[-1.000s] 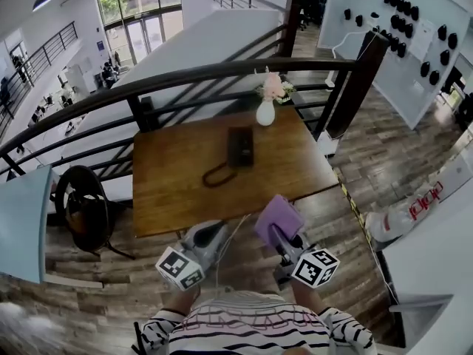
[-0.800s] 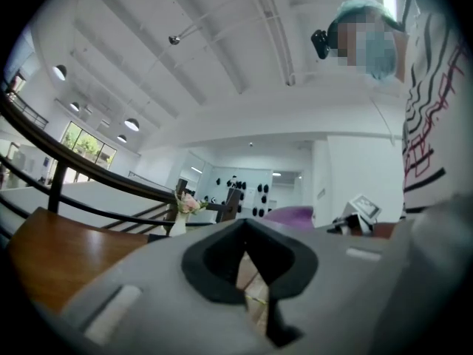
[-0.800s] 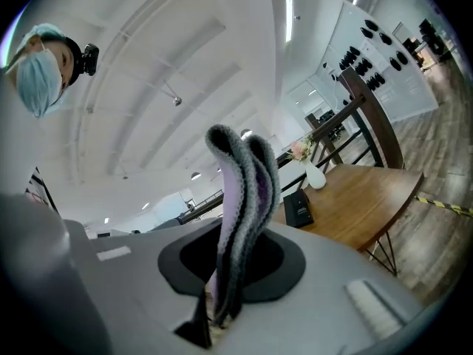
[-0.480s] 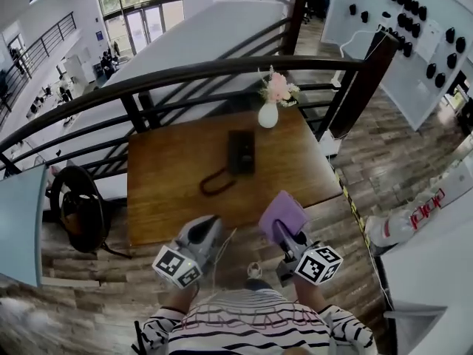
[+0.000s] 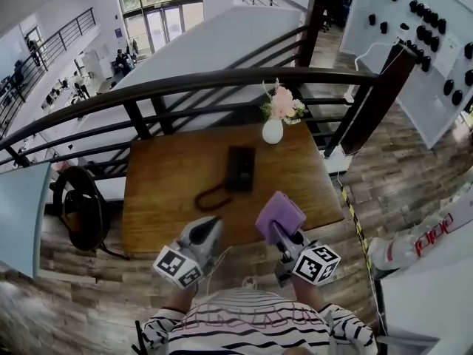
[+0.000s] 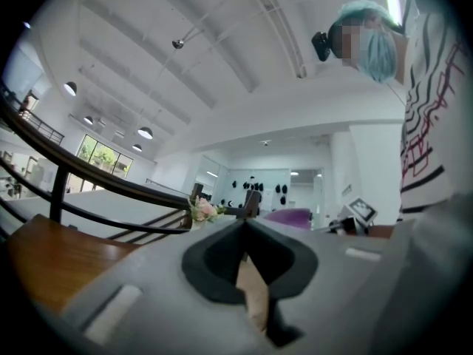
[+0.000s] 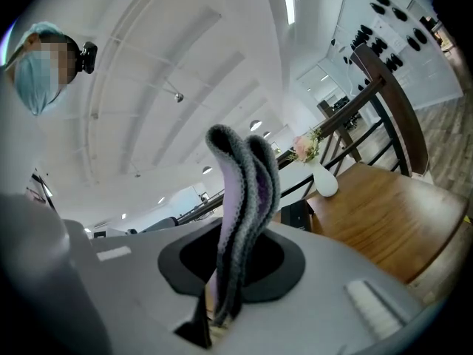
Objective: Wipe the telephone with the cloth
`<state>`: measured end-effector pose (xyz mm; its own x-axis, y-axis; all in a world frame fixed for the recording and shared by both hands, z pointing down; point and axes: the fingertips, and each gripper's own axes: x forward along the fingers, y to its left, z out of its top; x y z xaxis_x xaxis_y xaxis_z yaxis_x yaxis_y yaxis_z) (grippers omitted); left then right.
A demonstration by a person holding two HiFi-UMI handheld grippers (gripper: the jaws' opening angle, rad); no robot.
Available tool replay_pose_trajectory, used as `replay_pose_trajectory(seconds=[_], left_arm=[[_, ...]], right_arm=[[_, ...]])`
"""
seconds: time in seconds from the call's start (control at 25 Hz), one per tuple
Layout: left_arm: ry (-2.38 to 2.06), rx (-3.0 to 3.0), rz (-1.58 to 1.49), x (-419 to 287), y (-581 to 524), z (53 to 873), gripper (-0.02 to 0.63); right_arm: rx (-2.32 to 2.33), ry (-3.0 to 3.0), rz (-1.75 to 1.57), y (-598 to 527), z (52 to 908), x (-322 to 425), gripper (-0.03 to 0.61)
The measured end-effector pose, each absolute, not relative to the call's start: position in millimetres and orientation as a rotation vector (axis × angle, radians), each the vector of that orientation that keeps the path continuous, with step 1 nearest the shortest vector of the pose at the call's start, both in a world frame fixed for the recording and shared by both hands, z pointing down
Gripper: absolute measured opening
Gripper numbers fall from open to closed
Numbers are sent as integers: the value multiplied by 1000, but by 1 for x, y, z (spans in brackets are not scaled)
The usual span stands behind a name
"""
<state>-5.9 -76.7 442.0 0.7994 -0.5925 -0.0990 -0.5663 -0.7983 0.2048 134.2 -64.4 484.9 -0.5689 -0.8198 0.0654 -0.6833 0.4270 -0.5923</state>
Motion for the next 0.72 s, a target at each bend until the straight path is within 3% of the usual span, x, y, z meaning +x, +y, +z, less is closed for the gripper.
replay_pose_trajectory(seconds=[0.72], left_arm=[[-1054,2766,-241,18,-160,452,2]], right_arm=[[-1217,2533,-921,-155,499,160,49]])
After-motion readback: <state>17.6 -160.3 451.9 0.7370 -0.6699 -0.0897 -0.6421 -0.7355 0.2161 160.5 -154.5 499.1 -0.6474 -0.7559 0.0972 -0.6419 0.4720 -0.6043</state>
